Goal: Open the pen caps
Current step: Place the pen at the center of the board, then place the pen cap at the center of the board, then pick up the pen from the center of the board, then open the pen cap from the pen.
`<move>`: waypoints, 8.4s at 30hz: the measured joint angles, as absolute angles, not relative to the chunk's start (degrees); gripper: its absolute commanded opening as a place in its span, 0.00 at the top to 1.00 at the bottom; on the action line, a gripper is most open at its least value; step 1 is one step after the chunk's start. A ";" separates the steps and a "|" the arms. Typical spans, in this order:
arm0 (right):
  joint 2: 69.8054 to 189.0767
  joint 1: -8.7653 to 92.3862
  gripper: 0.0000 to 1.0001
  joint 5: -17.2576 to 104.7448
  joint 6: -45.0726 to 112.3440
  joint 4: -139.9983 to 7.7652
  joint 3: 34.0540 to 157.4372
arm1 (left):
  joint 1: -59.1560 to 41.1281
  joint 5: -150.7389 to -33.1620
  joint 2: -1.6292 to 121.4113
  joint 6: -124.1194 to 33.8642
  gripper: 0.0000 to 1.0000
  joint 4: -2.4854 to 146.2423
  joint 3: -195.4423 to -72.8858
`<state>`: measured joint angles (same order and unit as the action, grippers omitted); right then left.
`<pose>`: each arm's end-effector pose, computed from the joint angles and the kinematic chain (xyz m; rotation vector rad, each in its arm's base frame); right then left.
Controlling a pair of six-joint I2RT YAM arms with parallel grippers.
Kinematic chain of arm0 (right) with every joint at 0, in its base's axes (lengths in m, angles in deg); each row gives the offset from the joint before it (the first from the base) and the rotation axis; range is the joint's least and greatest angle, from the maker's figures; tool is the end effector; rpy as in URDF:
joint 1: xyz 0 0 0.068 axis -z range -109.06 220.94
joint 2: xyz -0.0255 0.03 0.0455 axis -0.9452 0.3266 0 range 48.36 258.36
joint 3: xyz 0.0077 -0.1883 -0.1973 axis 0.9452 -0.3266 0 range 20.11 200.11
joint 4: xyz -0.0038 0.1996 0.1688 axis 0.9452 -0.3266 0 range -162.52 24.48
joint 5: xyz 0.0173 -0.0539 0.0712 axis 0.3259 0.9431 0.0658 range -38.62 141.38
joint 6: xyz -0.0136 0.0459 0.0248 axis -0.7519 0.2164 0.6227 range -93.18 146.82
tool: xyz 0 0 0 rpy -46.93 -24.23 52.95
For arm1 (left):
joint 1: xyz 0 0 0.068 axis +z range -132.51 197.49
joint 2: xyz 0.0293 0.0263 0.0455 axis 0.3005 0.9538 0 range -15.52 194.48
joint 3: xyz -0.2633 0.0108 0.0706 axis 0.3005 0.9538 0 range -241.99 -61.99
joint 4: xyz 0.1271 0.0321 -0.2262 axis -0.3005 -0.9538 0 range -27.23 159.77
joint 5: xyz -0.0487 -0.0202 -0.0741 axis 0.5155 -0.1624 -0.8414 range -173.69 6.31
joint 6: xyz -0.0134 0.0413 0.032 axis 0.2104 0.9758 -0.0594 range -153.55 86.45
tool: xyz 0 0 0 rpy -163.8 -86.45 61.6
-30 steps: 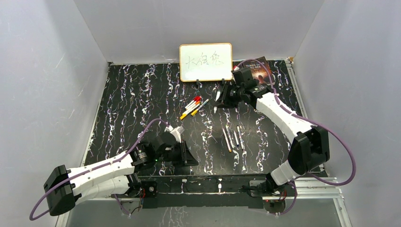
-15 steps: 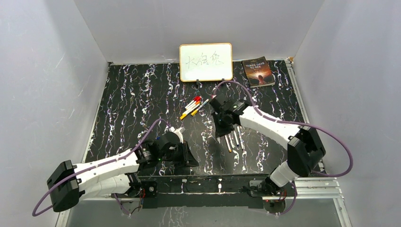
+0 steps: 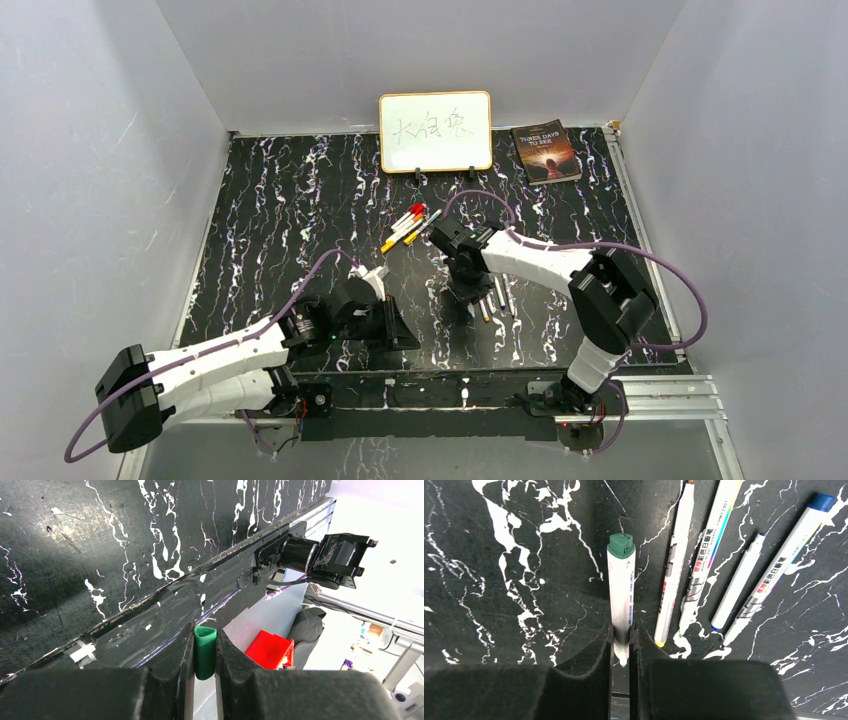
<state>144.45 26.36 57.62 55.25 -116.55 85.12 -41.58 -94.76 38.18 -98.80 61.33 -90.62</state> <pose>0.2192 0.2105 0.1926 -0.4055 2.9386 -0.0081 0.0979 -0.1767 0.2166 -0.0050 2.5299 -1.3143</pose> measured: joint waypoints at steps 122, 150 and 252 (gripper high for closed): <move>176.21 38.82 0.42 58.96 69.21 -118.01 132.31 | -20.93 -84.60 40.45 -76.22 0.02 21.53 -114.33; 182.55 38.58 0.81 63.24 79.79 -119.26 133.17 | -20.91 -88.60 34.92 -72.68 0.02 21.55 -110.70; 128.30 30.01 1.00 27.68 93.71 -65.31 72.12 | -21.74 -101.73 39.79 -86.61 0.05 61.48 -102.00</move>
